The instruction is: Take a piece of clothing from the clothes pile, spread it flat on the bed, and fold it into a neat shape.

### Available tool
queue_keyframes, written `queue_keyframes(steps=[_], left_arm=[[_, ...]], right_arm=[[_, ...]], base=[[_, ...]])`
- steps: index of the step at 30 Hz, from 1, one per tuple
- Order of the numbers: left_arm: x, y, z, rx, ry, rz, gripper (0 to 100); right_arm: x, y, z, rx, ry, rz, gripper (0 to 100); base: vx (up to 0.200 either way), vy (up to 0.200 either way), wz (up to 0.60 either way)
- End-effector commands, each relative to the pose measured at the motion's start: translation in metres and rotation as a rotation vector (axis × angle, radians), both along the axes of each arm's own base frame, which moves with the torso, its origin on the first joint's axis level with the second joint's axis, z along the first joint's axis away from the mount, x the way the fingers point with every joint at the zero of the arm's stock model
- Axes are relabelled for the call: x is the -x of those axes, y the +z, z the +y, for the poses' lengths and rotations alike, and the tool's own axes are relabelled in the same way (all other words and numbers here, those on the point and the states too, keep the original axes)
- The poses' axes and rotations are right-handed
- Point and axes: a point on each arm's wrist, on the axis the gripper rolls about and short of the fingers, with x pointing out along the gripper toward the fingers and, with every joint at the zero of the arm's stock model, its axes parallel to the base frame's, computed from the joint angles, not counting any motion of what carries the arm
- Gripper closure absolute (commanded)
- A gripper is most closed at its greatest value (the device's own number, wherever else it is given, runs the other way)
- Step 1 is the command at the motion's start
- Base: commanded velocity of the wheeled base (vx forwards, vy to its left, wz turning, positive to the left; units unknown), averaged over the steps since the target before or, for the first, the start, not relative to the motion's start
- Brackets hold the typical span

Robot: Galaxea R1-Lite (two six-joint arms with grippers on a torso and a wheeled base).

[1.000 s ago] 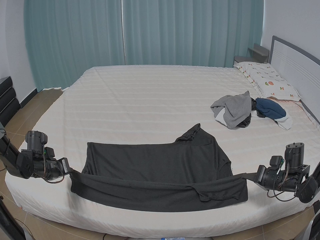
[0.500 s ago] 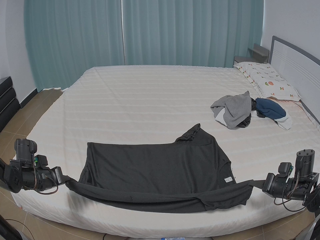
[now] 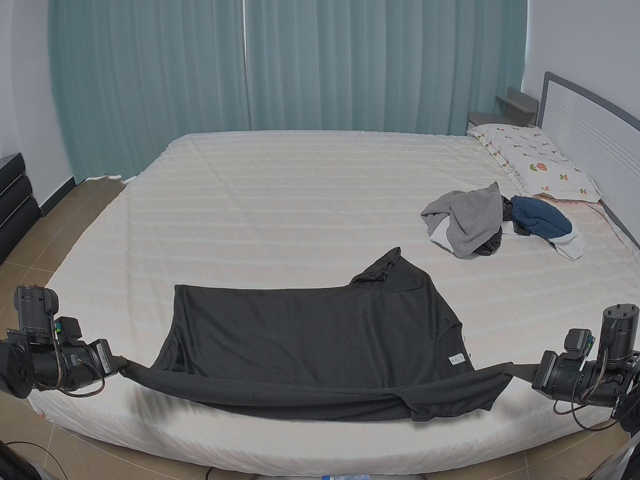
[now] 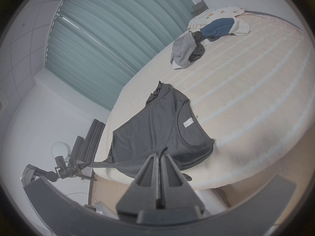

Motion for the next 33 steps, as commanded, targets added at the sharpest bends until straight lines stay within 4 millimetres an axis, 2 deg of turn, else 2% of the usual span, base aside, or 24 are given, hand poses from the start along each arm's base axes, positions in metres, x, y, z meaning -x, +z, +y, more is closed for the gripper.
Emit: queue_keyframes(steps=[1, 11, 33], left_arm=[[0.001, 0.001, 0.000, -0.002, 0.004, -0.008, 100], [0.007, 0.010, 0.000, -0.008, 0.009, -0.051, 100], [0.029, -0.010, -0.004, -0.073, -0.067, 0.100, 100]], right_arm=[[0.001, 0.004, 0.000, -0.003, 0.003, -0.021, 100], [0.008, 0.003, -0.001, 0.000, 0.004, -0.020, 100], [0.026, -0.011, -0.004, 0.082, 0.030, 0.147, 100]], base=[[0.000, 0.000, 0.00], [0.000, 0.000, 0.00], [0.000, 0.000, 0.00]])
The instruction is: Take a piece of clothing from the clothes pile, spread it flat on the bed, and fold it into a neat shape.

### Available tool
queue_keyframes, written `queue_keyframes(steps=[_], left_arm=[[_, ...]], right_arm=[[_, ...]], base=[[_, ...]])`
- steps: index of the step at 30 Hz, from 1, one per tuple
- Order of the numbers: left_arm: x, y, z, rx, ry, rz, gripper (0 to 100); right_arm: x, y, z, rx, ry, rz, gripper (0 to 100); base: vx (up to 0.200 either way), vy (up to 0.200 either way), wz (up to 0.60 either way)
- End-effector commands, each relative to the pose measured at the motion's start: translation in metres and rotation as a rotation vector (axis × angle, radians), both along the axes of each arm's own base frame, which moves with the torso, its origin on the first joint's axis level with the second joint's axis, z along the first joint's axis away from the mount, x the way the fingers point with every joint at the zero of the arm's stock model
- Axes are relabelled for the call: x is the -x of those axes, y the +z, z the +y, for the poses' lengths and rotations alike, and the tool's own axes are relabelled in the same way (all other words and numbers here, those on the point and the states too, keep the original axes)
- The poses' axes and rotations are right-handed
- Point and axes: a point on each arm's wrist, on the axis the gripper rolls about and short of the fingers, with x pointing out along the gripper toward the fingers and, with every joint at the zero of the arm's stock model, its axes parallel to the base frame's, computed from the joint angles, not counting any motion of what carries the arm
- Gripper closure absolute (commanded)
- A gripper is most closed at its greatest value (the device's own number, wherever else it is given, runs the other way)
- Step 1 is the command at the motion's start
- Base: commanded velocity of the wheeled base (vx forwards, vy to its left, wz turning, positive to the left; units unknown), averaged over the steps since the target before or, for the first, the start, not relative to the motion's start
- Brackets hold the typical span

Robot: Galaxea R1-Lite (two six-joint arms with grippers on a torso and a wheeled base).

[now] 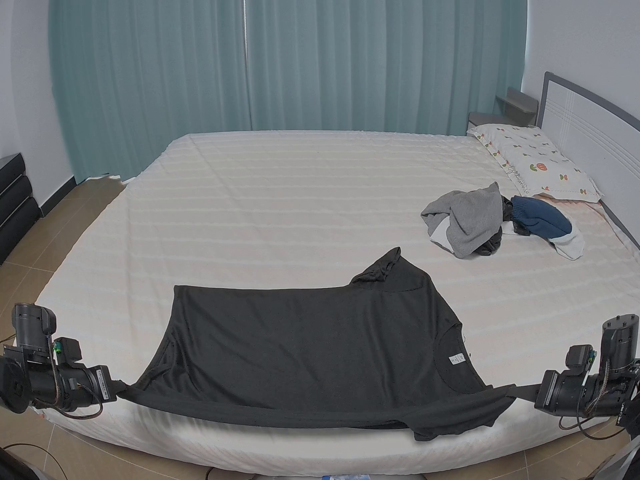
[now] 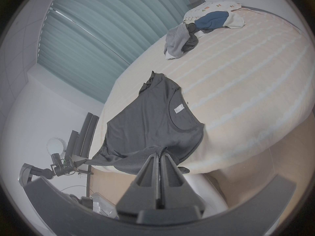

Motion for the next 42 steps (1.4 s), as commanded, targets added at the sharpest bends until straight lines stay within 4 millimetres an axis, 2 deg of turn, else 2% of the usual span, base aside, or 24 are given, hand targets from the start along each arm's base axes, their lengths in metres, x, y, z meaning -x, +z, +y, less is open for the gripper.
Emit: queue_keyframes(steps=[1, 13, 16, 25, 29, 30, 32, 37, 42], left_arm=[[0.001, -0.001, 0.000, -0.017, 0.007, 0.011, 100], [0.014, -0.012, -0.002, -0.112, -0.056, 0.079, 100], [0.002, -0.008, 0.000, -0.111, -0.044, 0.057, 100], [-0.042, -0.007, 0.007, -0.066, 0.006, 0.059, 100], [-0.061, -0.011, 0.004, -0.040, 0.009, 0.072, 100], [-0.061, -0.011, 0.004, -0.040, 0.009, 0.072, 100], [-0.076, -0.018, -0.002, -0.016, 0.009, 0.093, 100], [-0.102, -0.027, -0.002, 0.013, 0.035, 0.106, 100], [-0.114, -0.034, -0.002, 0.024, 0.045, 0.119, 100]], right_arm=[[0.006, -0.004, -0.001, 0.023, 0.002, 0.026, 100], [0.014, -0.009, -0.002, 0.093, 0.030, 0.094, 100], [0.005, -0.009, -0.001, 0.091, 0.031, 0.099, 100], [-0.046, -0.009, 0.007, 0.083, 0.011, 0.105, 100], [-0.069, -0.012, 0.007, 0.083, -0.004, 0.105, 100], [-0.069, -0.012, 0.007, 0.083, -0.004, 0.105, 100], [-0.083, -0.016, 0.009, 0.084, -0.005, 0.111, 100], [-0.101, -0.025, 0.010, 0.092, -0.022, 0.128, 100], [-0.115, -0.033, 0.006, 0.100, -0.047, 0.142, 100]], base=[[0.000, 0.000, 0.00], [0.000, 0.000, 0.00], [0.000, 0.000, 0.00], [0.000, 0.000, 0.00], [0.000, 0.000, 0.00], [0.000, 0.000, 0.00], [0.000, 0.000, 0.00], [0.000, 0.000, 0.00], [0.000, 0.000, 0.00]])
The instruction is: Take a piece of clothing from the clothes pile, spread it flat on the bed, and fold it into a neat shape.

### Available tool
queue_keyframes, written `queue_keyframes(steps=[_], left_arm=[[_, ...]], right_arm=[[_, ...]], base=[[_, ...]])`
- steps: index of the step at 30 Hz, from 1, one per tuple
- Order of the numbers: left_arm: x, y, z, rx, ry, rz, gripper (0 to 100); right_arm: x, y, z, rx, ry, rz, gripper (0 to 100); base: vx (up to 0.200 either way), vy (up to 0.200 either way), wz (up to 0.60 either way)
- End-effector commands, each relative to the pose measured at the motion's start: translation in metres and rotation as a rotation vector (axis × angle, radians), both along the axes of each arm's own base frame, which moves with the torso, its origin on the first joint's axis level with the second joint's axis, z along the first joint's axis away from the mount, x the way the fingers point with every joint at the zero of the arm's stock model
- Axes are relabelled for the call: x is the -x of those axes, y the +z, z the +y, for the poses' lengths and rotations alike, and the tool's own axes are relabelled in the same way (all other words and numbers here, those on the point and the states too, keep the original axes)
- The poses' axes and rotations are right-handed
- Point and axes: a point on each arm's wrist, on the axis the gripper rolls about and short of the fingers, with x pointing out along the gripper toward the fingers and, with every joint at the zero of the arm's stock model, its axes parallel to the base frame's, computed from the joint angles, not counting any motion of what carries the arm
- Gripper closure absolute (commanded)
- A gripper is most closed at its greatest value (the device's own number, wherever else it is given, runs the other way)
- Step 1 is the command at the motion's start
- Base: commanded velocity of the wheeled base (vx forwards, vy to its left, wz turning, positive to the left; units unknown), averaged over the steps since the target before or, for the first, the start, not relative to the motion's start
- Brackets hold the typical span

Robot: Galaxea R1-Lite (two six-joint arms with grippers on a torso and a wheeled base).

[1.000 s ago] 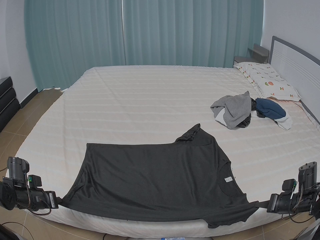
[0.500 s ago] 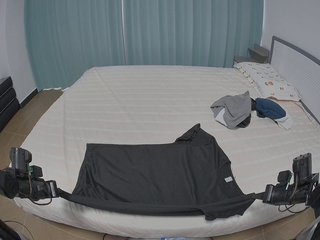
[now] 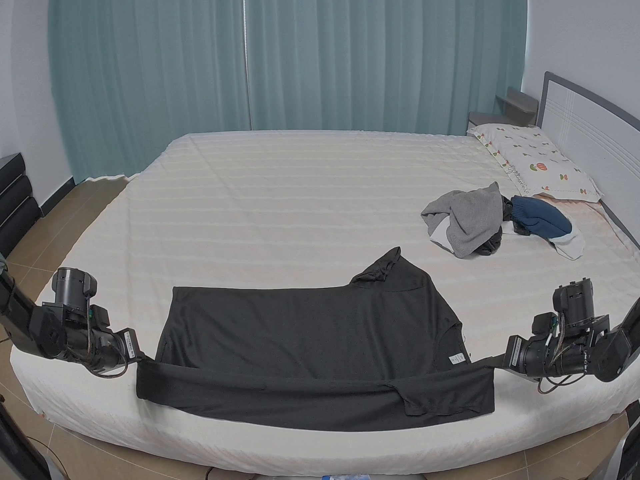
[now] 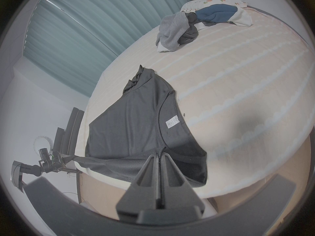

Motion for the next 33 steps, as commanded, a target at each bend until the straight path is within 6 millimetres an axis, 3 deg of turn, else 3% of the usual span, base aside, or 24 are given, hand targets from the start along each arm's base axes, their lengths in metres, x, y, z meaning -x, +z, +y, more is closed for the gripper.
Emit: queue_keyframes(steps=[1, 8, 21, 22, 23, 24, 33], left_arm=[[-0.016, -0.018, 0.000, 0.011, 0.000, 0.050, 100], [-0.029, -0.026, 0.001, 0.012, 0.003, 0.056, 100], [-0.045, -0.035, 0.000, 0.033, 0.028, 0.069, 100], [-0.045, -0.035, -0.001, 0.035, 0.029, 0.067, 0], [-0.045, -0.035, -0.001, 0.035, 0.029, 0.067, 0], [-0.045, -0.035, -0.001, 0.040, 0.033, 0.068, 0], [-0.045, -0.029, 0.004, 0.045, 0.060, 0.048, 0]], right_arm=[[-0.017, -0.017, -0.003, 0.010, -0.021, 0.046, 100], [-0.032, -0.028, -0.002, 0.009, -0.026, 0.064, 100], [-0.052, -0.030, 0.004, 0.008, -0.015, 0.037, 100], [-0.052, -0.031, 0.004, 0.007, -0.014, 0.037, 100], [-0.052, -0.031, 0.004, 0.007, -0.014, 0.037, 100], [-0.054, -0.033, 0.004, 0.006, -0.015, 0.041, 0], [-0.053, -0.020, 0.000, -0.065, -0.099, 0.031, 0]], base=[[0.000, 0.000, 0.00], [0.000, 0.000, 0.00], [0.000, 0.000, 0.00], [0.000, 0.000, 0.00], [0.000, 0.000, 0.00], [0.000, 0.000, 0.00], [0.000, 0.000, 0.00]])
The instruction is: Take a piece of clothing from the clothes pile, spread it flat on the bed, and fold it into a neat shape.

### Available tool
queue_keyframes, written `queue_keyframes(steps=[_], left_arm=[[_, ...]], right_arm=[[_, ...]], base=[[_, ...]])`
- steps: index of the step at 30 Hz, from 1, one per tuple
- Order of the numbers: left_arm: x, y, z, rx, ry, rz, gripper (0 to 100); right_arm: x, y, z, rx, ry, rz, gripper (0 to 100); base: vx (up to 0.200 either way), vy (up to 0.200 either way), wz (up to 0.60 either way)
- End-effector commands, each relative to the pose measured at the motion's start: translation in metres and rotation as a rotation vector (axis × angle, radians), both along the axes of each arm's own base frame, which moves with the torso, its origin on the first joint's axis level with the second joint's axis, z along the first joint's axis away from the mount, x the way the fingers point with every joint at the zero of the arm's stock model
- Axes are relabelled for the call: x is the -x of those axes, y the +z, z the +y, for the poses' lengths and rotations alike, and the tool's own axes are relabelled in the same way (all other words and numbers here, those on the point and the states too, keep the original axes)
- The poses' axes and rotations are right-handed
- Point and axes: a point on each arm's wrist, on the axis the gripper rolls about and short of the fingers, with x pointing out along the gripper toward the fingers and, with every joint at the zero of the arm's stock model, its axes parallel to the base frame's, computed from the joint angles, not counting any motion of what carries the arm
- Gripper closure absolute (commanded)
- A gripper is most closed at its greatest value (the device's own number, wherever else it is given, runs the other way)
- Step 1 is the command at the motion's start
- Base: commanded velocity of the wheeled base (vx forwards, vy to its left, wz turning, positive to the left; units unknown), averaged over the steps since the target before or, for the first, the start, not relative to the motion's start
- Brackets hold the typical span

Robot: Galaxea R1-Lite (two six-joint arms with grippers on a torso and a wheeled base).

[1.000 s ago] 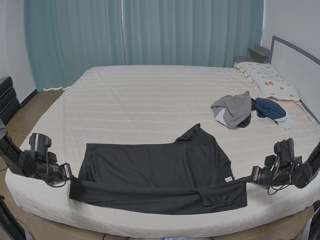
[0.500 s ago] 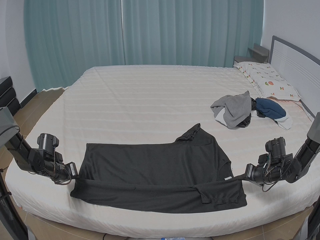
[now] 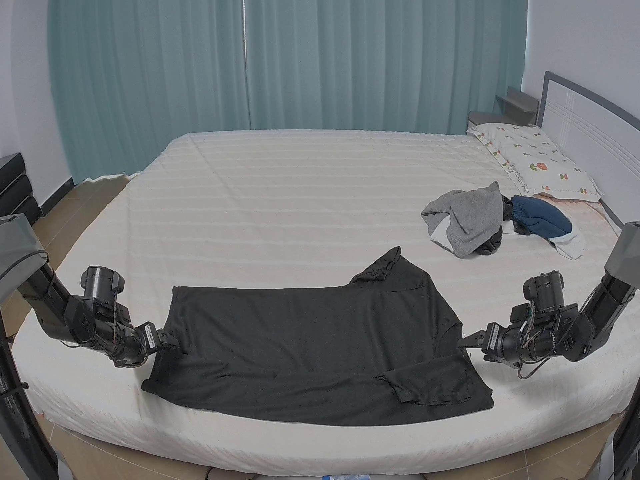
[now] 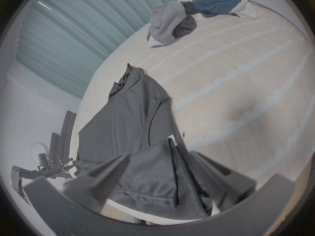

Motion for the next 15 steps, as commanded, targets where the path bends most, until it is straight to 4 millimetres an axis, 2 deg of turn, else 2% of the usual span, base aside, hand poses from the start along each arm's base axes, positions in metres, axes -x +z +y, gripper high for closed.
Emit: queue_keyframes(steps=[1, 7, 10, 15], left_arm=[[0.002, 0.004, 0.005, 0.001, 0.018, -0.011, 0], [0.021, 0.021, 0.022, 0.027, 0.102, -0.054, 0], [0.022, 0.021, 0.025, 0.037, 0.131, -0.052, 0], [0.021, 0.020, 0.032, 0.165, 0.237, -0.055, 0]], right_arm=[[0.001, 0.010, -0.002, -0.048, -0.055, -0.012, 0], [0.016, 0.018, -0.003, -0.167, -0.174, 0.043, 0], [0.018, 0.018, -0.004, -0.189, -0.202, 0.061, 0], [0.017, 0.013, -0.008, -0.232, -0.256, 0.093, 0]], base=[[0.000, 0.000, 0.00], [0.000, 0.000, 0.00], [0.000, 0.000, 0.00], [0.000, 0.000, 0.00]])
